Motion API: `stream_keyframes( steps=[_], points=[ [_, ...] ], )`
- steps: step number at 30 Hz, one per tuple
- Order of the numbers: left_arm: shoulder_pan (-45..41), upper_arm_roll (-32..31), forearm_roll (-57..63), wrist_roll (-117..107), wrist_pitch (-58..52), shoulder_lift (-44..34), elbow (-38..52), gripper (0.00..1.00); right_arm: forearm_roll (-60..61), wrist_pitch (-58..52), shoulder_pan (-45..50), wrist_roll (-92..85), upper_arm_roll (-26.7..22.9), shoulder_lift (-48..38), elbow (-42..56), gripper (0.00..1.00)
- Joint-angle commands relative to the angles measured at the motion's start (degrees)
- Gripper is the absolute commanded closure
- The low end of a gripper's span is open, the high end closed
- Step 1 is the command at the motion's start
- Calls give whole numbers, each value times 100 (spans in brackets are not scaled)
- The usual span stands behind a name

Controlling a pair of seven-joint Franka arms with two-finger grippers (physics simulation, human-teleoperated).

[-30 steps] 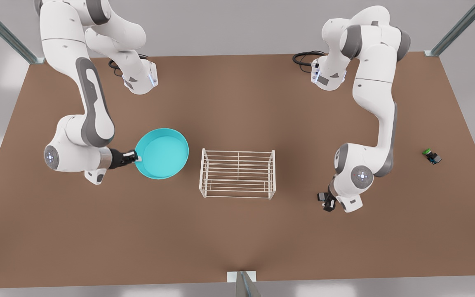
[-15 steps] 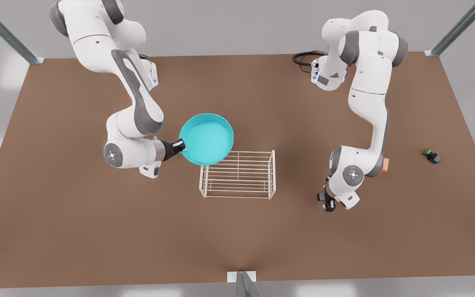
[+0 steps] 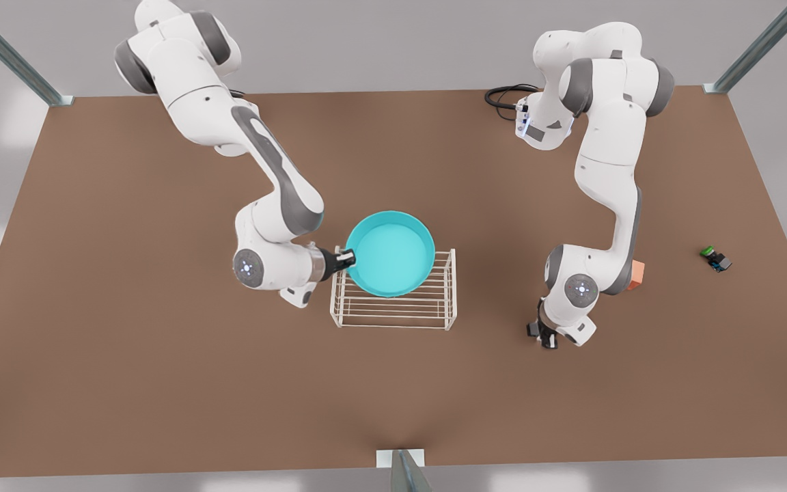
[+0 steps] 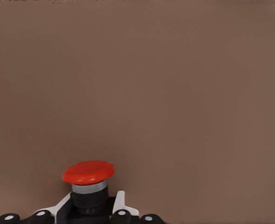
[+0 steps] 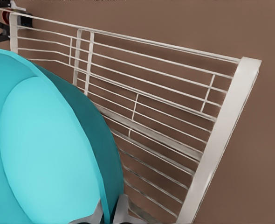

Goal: Place the plate on the shelf with right arm and place the red button switch in the plate with left arm

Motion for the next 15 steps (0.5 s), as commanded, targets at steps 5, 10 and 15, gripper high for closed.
stream_keyframes(
  steps=[5,10,15],
  points=[
    [-75,1,57,-609,-445,-386,90,59,4,317,29,1170,-25,26,62,35],
    [-93,-579,-49,-688,-1473,-703,872,59,-75,-604,2,1021,-1264,-1520,378,0],
    [-93,-1950,-479,-1620,-1588,-1388,890,59,-3186,-2004,-288,-1660,-2337,-1504,572,0]
  ],
)
